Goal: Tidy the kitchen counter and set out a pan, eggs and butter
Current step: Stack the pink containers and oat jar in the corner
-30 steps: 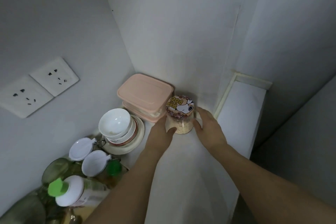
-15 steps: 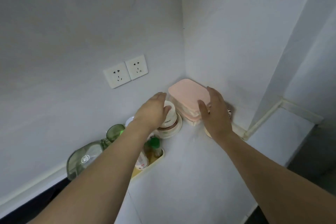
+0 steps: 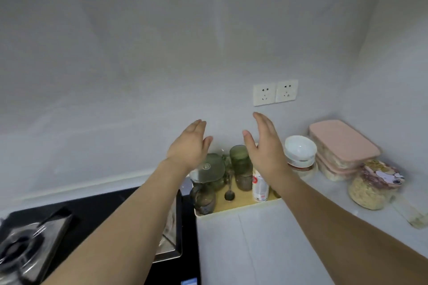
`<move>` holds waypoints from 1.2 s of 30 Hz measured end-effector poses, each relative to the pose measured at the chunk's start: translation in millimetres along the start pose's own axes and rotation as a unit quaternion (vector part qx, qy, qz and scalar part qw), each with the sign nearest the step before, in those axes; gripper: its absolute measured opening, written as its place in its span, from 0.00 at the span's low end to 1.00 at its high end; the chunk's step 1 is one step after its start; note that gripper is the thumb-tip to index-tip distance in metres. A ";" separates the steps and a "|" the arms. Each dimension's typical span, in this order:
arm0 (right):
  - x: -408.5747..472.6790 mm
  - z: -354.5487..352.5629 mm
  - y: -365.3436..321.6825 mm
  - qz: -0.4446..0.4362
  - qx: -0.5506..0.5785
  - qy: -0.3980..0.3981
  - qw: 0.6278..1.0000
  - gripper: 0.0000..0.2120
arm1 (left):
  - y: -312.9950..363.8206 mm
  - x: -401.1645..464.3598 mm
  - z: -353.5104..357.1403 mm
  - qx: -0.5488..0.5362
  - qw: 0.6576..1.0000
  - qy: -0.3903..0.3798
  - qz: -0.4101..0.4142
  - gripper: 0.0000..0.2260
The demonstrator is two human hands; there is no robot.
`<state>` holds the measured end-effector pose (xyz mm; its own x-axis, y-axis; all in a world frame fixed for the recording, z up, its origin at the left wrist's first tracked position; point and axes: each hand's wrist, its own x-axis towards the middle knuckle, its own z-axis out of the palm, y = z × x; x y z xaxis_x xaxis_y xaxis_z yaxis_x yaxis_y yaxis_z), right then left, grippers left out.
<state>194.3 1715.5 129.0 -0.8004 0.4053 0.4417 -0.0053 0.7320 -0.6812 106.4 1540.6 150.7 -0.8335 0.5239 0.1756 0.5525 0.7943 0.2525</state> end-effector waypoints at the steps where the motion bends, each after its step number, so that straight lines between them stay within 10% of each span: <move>1: -4.6 10.8 -19.1 -0.016 0.005 -0.013 1.000 0.25 | -17.2 -13.5 -10.2 0.002 1.000 0.005 -0.016 0.25; 17: -167.8 225.0 -323.0 -0.206 0.111 -0.221 0.947 0.25 | -308.9 -340.2 -150.2 0.035 0.953 0.099 -0.283 0.24; 36: -328.8 402.2 -515.2 -0.320 0.194 -0.432 0.821 0.25 | -468.3 -589.7 -190.2 0.049 0.855 0.130 -0.499 0.25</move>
<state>219.1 984.9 99.9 -0.6850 -0.6562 0.3165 -0.6460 0.3463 -0.6802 340.5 801.2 109.9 -0.8528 -0.5060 0.1290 -0.4469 0.8350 0.3209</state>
